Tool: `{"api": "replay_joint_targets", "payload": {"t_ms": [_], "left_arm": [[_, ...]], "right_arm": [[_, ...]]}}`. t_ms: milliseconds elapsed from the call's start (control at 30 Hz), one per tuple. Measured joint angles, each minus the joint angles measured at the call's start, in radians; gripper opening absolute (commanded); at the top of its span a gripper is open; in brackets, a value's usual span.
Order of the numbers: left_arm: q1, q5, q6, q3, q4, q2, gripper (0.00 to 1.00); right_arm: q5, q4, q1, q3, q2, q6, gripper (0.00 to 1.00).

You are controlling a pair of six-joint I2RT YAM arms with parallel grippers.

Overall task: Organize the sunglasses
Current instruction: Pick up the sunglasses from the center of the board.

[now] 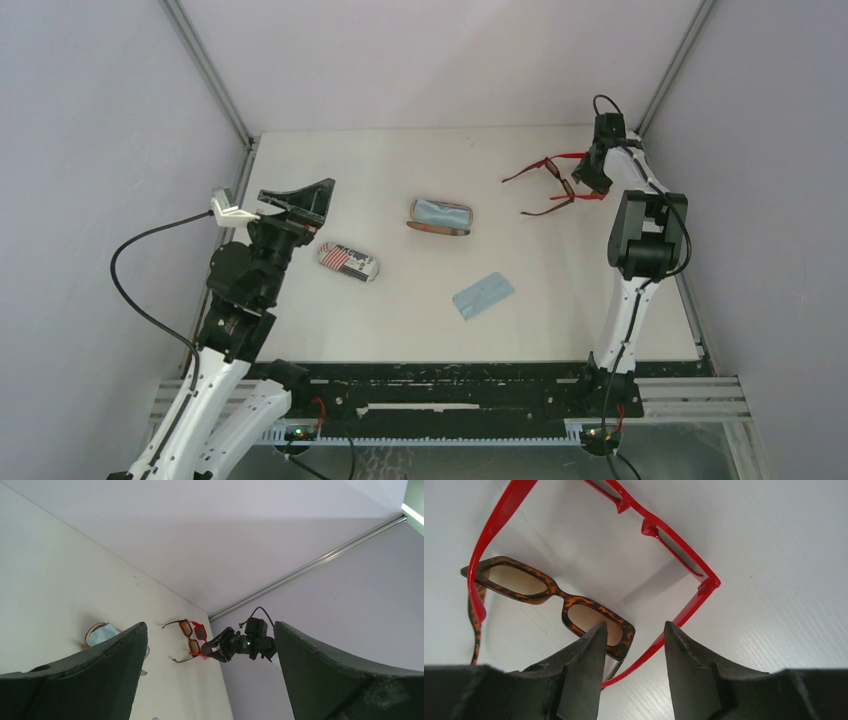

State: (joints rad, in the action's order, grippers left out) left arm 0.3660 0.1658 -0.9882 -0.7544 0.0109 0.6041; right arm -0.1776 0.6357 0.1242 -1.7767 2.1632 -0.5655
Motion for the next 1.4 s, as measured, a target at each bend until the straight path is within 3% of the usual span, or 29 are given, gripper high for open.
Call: {"api": "replay_joint_targets", "payload": {"t_ms": [367, 600, 733, 967, 1400], "left_arm": [[0.000, -0.016, 0.032, -0.019, 0.001, 0.015, 1.00], [0.000, -0.019, 0.032, -0.019, 0.001, 0.018, 1.00], [0.000, -0.027, 0.039, -0.019, 0.001, 0.021, 1.00], [0.000, -0.039, 0.064, -0.019, 0.003, 0.025, 1.00], [0.000, -0.037, 0.077, -0.019, 0.041, 0.029, 1.00]], "right_arm": [[-0.008, 0.137, 0.001, -0.084, 0.054, 0.067, 0.30], [-0.004, 0.147, 0.017, -0.072, 0.051, 0.080, 0.16], [-0.005, 0.138, 0.030, -0.009, 0.027, 0.084, 0.14], [0.016, 0.078, 0.063, 0.133, -0.063, 0.079, 0.41], [0.014, -0.013, 0.079, 0.160, -0.123, 0.045, 0.48]]}}
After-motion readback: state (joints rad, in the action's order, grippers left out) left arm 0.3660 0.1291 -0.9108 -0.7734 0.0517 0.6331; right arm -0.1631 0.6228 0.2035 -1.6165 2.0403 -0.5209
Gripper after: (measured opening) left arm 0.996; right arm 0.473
